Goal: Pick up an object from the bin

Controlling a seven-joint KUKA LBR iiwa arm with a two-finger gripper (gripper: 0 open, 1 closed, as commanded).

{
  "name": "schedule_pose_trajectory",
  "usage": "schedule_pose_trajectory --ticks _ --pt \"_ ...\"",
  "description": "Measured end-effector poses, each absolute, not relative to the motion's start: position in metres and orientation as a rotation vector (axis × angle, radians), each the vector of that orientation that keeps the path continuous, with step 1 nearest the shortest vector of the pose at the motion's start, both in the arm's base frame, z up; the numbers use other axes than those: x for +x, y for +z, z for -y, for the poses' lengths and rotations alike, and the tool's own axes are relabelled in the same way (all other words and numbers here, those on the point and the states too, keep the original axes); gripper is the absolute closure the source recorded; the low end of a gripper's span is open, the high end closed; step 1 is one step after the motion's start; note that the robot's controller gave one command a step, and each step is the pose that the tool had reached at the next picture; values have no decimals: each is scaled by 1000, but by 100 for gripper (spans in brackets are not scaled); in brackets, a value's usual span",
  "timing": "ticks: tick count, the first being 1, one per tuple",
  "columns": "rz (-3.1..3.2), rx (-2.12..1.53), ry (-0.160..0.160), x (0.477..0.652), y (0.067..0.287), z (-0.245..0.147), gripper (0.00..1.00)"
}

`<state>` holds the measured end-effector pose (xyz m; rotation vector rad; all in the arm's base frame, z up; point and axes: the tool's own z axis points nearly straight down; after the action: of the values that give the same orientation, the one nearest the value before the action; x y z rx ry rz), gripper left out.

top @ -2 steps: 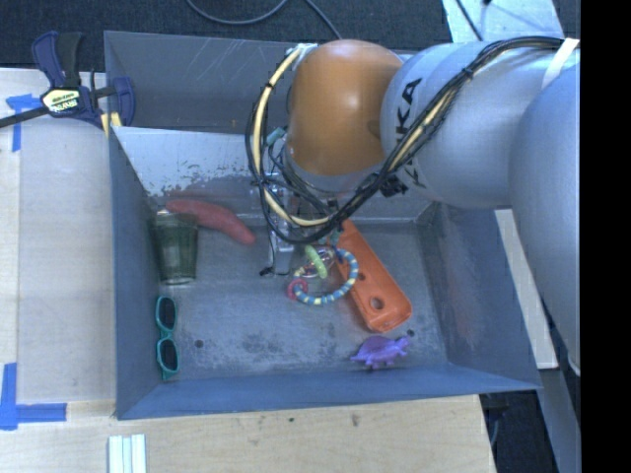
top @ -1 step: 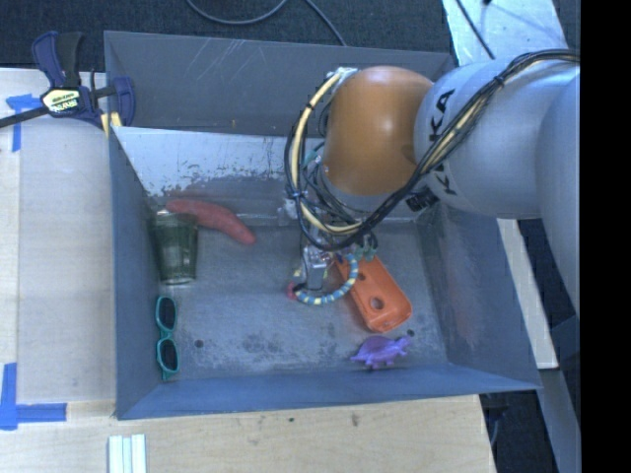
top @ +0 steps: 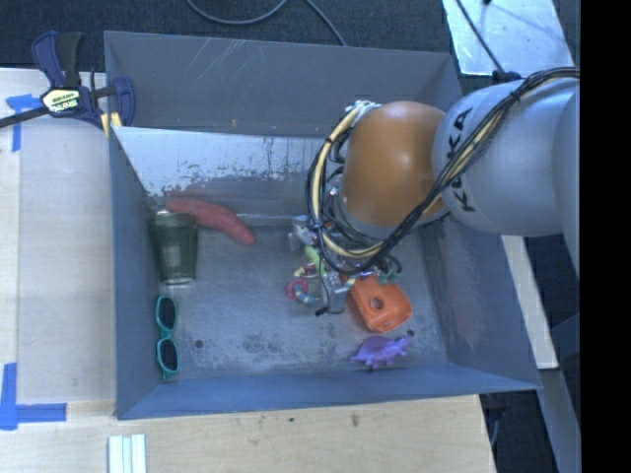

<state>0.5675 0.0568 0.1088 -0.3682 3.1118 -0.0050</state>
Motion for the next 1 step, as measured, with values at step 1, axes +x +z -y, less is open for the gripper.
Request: schedule_pose_trajectory --ticks 1 --pt "-3110 -393 3 575 117 -19 100"
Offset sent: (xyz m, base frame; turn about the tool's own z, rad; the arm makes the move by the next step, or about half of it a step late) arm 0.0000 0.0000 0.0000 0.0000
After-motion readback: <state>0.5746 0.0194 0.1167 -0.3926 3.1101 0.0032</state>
